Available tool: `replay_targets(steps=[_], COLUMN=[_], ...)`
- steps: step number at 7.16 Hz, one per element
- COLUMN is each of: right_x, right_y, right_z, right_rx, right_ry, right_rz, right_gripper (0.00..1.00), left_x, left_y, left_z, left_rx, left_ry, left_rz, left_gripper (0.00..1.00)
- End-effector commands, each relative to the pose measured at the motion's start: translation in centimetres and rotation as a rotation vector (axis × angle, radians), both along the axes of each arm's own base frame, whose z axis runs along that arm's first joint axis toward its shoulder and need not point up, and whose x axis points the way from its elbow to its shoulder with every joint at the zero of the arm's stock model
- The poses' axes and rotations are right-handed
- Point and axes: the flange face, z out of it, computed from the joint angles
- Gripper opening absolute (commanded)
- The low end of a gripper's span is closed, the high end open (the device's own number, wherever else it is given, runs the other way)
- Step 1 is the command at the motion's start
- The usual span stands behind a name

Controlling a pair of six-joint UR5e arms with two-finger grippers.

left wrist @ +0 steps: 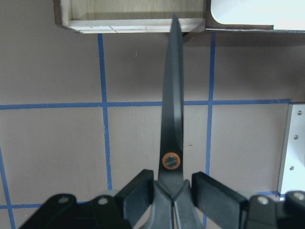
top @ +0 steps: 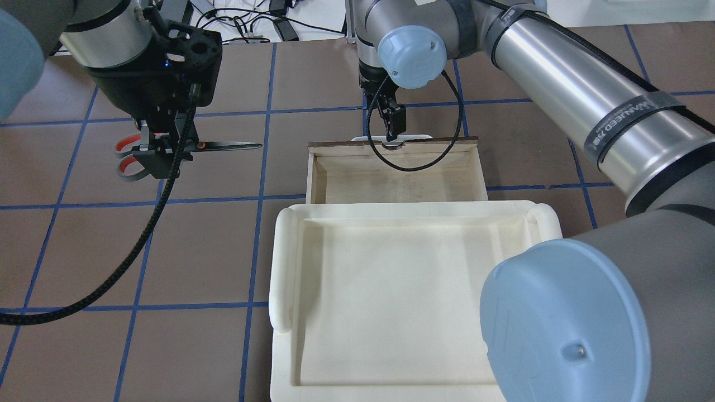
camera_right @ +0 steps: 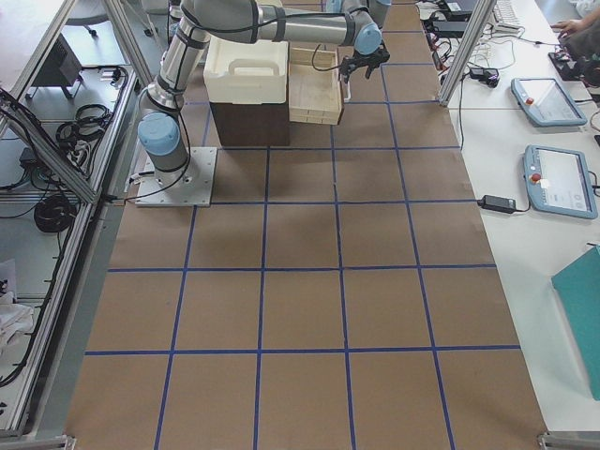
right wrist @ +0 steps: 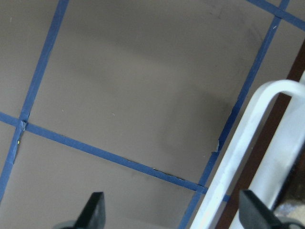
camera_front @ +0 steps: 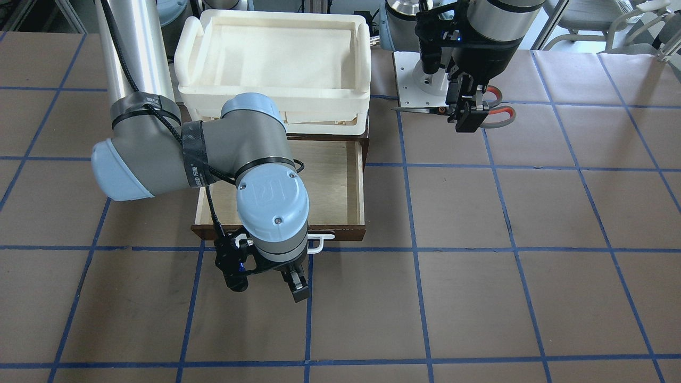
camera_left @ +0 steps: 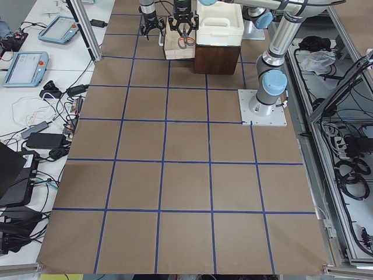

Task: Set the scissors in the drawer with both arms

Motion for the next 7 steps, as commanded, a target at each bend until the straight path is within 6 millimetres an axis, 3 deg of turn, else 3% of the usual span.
replay_targets(steps=[1,3,4,6,7], right_x=[-0.8,-5.0,-7.7,-13.1,-14.2], right_y=[2.3,3.2,3.4,3.8,3.8], right_z=[6.0,11.9,13.2,15.3,15.6], right_rx=[-0.038,-0.119,-0.127,-0.137,-0.143], right_ry=[-0.012,0.053,0.066,0.054,0.024], right_rz=[0.059,0.455,0.573,0.696,0.77], right_gripper=[1.0,1.0,1.0,1.0,1.0], left_x=[-0.4,-1.0,-1.7,-8.1,-11.0], left_y=[-0.1,-0.6,-1.2,-2.0,-2.6], left_z=[-0.3,-1.0,-2.0,-4.9,-6.8], left_rx=[0.002,0.001,0.015,0.005,-0.006], left_ry=[-0.001,0.034,0.056,0.045,0.046], left_rz=[0.011,0.008,0.005,-0.031,-0.015], left_gripper=[0.27,0.27,0.27,0.27,0.25])
